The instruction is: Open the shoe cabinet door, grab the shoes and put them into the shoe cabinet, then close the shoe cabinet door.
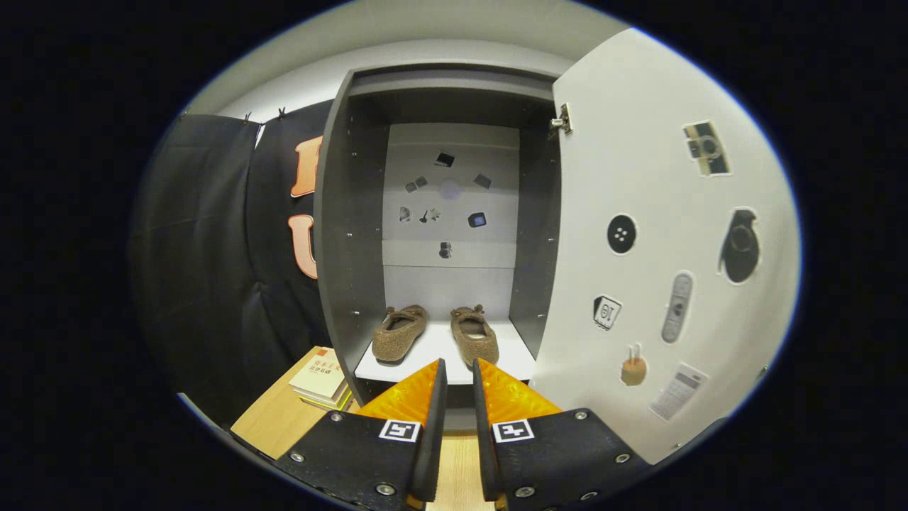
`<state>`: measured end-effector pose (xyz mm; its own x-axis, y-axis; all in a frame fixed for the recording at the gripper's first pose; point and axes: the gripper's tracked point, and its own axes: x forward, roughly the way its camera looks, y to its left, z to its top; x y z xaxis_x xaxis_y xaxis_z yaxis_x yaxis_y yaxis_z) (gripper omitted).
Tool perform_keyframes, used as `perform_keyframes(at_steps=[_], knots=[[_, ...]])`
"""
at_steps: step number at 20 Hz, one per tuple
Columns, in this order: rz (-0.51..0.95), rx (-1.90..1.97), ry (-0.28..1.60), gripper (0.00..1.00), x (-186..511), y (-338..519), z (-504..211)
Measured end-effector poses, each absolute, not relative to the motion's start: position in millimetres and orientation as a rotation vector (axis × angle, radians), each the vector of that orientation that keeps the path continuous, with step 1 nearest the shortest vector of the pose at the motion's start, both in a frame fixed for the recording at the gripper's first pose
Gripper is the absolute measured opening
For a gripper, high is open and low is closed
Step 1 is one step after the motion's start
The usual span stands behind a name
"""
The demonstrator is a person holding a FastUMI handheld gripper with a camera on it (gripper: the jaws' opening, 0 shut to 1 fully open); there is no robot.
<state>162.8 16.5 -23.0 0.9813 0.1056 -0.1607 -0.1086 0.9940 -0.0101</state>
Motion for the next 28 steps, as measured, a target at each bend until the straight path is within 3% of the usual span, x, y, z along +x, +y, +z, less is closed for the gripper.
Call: perform_keyframes(at_steps=[8, 17, 23, 28], knots=[[0.03, 0.017, 0.152, 0.26, 77, -29, -23], [-0.154, 0.009, 0.149, 0.28, -7, -114, -28], [-0.209, 0.058, 0.136, 0.3, -13, -182, -28], [-0.152, 0.076, 0.153, 0.3, 7, -208, -32]])
